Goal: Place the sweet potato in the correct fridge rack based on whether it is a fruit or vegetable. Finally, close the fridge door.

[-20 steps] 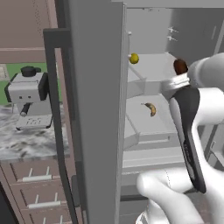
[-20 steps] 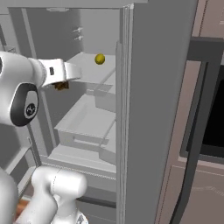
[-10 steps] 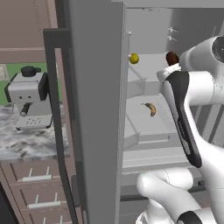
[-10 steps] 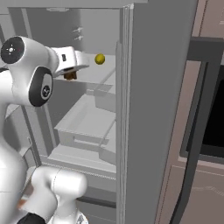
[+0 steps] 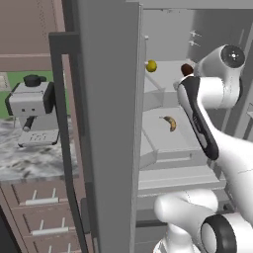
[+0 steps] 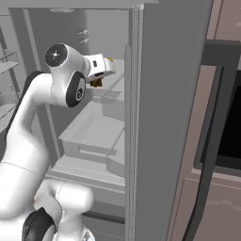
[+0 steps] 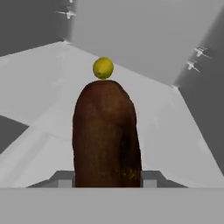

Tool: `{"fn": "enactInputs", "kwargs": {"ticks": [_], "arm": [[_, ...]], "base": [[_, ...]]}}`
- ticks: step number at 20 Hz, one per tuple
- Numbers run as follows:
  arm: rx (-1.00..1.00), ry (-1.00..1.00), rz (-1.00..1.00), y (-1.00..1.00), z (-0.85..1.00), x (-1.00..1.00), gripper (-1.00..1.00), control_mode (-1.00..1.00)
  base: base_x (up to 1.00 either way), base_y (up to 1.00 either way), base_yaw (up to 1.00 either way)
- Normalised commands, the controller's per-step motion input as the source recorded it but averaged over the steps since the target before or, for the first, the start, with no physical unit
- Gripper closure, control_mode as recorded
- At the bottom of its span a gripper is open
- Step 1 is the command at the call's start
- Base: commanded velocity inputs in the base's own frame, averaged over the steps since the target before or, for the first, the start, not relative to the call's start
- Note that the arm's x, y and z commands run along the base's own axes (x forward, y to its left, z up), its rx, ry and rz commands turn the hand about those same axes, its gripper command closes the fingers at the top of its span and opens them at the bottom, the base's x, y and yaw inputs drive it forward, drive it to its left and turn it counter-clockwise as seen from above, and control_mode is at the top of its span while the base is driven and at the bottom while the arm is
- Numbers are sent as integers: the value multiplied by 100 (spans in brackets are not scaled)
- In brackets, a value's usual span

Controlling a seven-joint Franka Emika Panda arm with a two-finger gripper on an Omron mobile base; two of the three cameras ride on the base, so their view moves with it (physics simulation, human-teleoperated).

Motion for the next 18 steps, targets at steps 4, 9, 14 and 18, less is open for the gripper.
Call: {"fn": "enactInputs", "kwargs": {"ticks": [4, 9, 14, 18], "arm": [[-8, 14, 0, -14, -27, 79, 100, -100], [-1, 21, 0, -3, 7, 55, 100, -100], [0, 0, -2, -1, -14, 15, 100, -100], [0, 2, -2, 0, -23, 62, 100, -100]], "base": [[0, 0, 0], [0, 0, 0], [0, 0, 0], [0, 0, 0]]}}
